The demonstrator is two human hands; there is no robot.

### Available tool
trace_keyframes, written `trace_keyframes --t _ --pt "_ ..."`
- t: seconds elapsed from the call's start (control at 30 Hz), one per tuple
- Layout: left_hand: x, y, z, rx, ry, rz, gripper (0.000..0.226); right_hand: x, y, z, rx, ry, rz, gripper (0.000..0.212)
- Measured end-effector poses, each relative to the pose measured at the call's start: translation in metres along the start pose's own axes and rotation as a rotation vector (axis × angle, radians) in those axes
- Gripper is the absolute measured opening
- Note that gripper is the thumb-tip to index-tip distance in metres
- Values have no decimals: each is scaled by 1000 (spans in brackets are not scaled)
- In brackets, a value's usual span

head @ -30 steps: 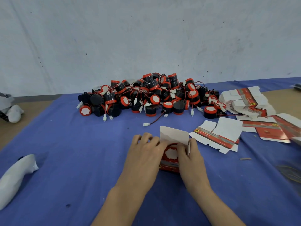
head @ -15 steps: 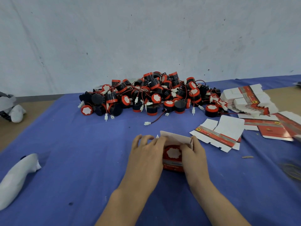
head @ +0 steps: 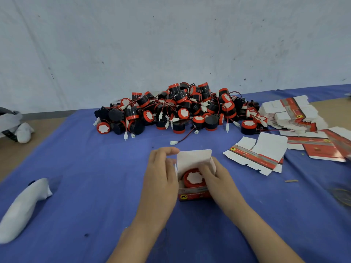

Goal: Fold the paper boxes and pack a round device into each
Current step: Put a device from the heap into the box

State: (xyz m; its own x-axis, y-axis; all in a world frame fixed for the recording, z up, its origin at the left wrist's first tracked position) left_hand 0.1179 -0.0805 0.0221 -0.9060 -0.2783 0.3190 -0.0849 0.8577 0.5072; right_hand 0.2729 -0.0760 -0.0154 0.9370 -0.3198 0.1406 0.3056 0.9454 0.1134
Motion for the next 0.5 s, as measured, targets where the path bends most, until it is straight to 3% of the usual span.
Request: trace_keyframes --t 0.07,0.17,0.2,0.37,0.5 --pt "2 2 5 95 -57 27 28 -2 -2 -1 31 -6 154 21" --pt "6 7 11 188 -175 25 24 -6 -7 -3 1 66 267 58" --pt "7 10 12 205 -194 18 22 -7 -9 -3 -30 97 275 61" --pt "9 20 20 374 -281 90 20 -7 -9 3 -72 99 270 54" --pt "5 21 25 299 -202 198 8 -9 -10 10 -15 175 376 36"
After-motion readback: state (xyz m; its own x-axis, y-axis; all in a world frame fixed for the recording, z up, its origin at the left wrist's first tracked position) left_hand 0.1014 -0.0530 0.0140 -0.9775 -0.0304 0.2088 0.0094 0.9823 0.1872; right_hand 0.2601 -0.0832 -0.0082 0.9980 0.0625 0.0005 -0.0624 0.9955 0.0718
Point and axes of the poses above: each hand's wrist, its own y-axis towards the middle knuckle, its own x-axis out of the back of the hand, z = x × y, the point moved 2 cm from there along y, towards the middle knuckle, and after that the axes turned 7 degrees about -z, right-handed, at the moved point
